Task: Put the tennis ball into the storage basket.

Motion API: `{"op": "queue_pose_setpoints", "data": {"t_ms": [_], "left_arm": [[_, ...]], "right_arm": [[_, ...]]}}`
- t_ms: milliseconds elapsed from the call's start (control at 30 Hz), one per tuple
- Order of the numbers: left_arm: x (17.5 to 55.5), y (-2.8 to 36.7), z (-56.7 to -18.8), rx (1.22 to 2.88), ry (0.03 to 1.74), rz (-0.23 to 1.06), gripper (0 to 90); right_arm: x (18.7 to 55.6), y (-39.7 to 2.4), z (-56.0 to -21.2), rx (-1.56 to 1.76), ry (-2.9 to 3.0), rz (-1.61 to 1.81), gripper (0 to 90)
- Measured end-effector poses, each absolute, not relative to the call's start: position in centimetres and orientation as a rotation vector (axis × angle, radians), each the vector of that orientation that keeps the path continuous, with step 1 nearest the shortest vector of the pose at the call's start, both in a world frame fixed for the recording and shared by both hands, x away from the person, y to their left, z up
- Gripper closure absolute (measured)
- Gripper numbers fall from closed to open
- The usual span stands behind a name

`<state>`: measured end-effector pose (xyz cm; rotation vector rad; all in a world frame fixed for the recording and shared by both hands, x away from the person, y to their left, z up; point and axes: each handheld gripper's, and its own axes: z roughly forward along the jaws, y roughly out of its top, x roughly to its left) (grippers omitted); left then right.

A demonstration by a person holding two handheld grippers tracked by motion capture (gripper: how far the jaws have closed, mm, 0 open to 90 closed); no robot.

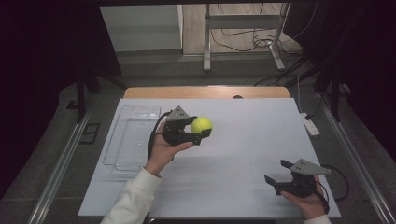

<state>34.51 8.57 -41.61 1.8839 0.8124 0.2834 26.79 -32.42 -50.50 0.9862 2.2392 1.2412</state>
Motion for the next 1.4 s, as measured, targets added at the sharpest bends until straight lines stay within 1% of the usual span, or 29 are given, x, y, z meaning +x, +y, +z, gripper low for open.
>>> {"op": "queue_pose_setpoints", "data": {"t_ms": [400,933,1400], "left_arm": [[34.7,10.5,-40.8,1.839,0.853,0.338,26.8],[35.2,12.7,-40.7,1.793,0.914,0.365,26.9],[35.5,13.6,-40.8,1.775,0.943,0.372,26.8]], "right_arm": [[26.8,-32.4,-50.5,0.986,2.241,1.236,11.6],[26.7,-32.4,-50.5,0.982,2.237,1.234,11.6],[26.7,-32.4,-50.5,0.982,2.236,1.237,11.6]]}}
